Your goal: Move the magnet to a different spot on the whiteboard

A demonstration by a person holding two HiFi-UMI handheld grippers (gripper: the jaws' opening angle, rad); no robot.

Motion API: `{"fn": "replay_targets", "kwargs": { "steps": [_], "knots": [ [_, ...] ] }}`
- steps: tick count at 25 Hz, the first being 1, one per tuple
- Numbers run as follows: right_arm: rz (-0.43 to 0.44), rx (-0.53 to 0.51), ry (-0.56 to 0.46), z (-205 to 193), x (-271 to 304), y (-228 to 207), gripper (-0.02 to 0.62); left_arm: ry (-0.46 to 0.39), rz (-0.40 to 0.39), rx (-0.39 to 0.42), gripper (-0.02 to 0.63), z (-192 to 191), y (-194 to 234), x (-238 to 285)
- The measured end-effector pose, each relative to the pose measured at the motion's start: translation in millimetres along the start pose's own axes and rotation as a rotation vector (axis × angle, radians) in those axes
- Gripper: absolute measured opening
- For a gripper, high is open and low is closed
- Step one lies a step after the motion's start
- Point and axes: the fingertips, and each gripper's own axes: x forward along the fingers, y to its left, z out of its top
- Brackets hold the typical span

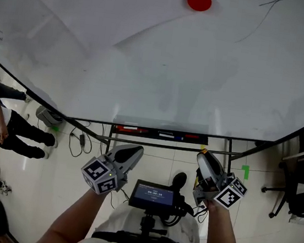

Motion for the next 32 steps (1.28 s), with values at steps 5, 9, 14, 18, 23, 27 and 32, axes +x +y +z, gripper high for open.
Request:
{"fn": "replay_targets", "kwargs": {
  "steps": [5, 9, 14, 18, 23, 27, 32],
  "knots": [
    [-0.026, -0.040, 0.008, -27, -17, 38, 0.137, -0.012, -0.006, -0.020, 0.035, -17, -16, -45],
    [-0.055, -0.091, 0.023, -46, -30, 66, 0.137, -0.036, -0.011, -0.026, 0.035, -25, -24, -74],
    [-0.064, -0.156, 0.051, -68, -38, 97, 0.137, -0.061, -0.008, -0.029, 0.035, -32, -33, -108],
    [-0.069, -0.217, 0.082, -86, -42, 117, 0.137, -0.076, -0.003, -0.032, 0.035, -35, -39, -132],
    [-0.084, -0.295, 0.151, -111, -48, 136, 0.137, -0.093, 0.016, -0.053, 0.035, -41, -48, -161],
    [-0.092, -0.392, 0.192, -124, -46, 151, 0.137, -0.104, 0.040, -0.051, 0.035, -37, -46, -183],
    [-0.101, -0.450, 0.201, -130, -42, 162, 0.137, -0.128, 0.047, -0.044, 0.035, -29, -44, -203]
  ]
}}
